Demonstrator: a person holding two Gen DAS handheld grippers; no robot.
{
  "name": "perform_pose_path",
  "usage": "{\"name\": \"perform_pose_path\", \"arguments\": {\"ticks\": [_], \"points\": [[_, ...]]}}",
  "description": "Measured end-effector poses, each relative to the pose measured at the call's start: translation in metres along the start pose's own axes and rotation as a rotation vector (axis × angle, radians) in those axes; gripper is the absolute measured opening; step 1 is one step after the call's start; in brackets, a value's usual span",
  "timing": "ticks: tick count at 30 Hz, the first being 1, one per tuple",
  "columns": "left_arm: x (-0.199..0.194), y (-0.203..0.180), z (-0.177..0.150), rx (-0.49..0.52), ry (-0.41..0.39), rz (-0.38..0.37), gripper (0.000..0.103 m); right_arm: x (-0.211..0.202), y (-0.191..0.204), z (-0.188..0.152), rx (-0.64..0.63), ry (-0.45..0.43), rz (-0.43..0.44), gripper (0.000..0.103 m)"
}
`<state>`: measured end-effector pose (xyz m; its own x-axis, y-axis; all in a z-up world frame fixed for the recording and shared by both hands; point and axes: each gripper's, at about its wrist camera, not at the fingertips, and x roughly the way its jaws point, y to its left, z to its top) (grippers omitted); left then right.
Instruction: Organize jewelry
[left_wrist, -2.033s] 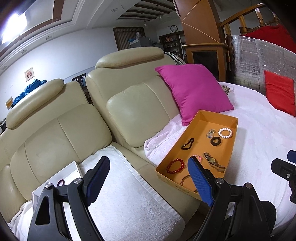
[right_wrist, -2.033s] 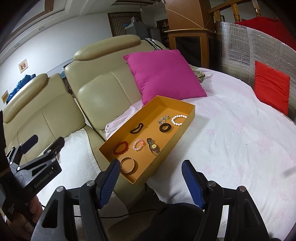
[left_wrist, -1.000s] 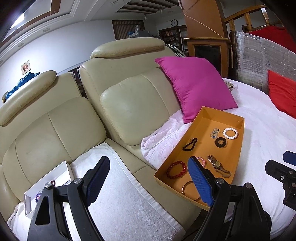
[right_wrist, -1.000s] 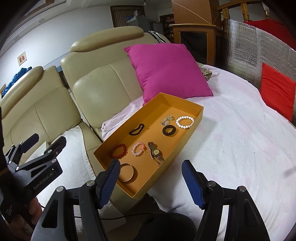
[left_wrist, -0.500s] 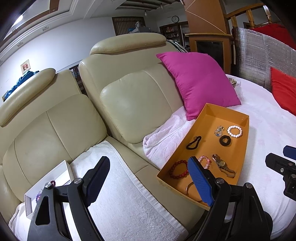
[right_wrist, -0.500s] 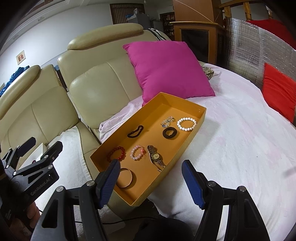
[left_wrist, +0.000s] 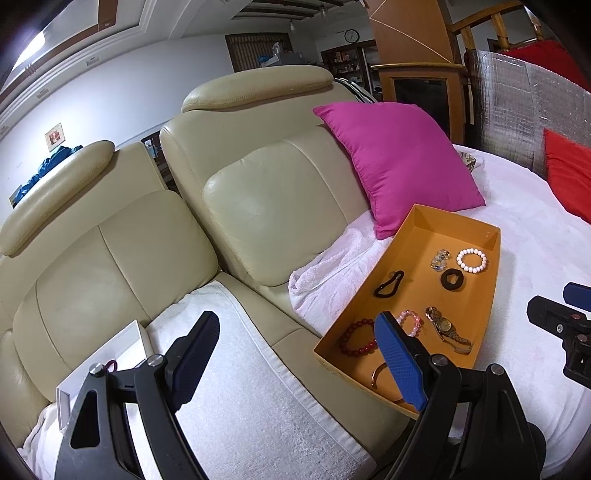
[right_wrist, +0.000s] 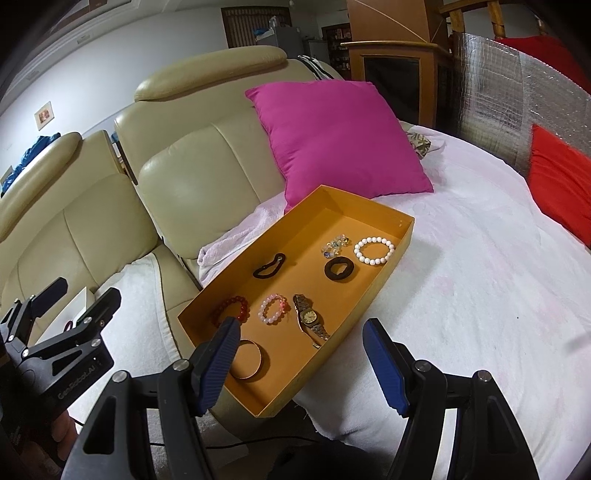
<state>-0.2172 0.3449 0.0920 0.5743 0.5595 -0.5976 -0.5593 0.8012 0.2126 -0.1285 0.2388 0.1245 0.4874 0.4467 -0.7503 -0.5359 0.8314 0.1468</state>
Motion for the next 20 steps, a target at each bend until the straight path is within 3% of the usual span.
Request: {"name": "perform_pose_path", "arguments": {"ticks": [16,20], "points": [[-0.013,-0.018,0.003,0.013,-0.018,0.032,0.086,-0.003,-0.025,0.001,0.019,-0.036,0.033,0.072],[-0.014,-0.073,0.009,0.102,-0.017,-0.134,0.086,-0.017,-0.075,-0.007,0.111,-0.087,-0.016,0.072]]}}
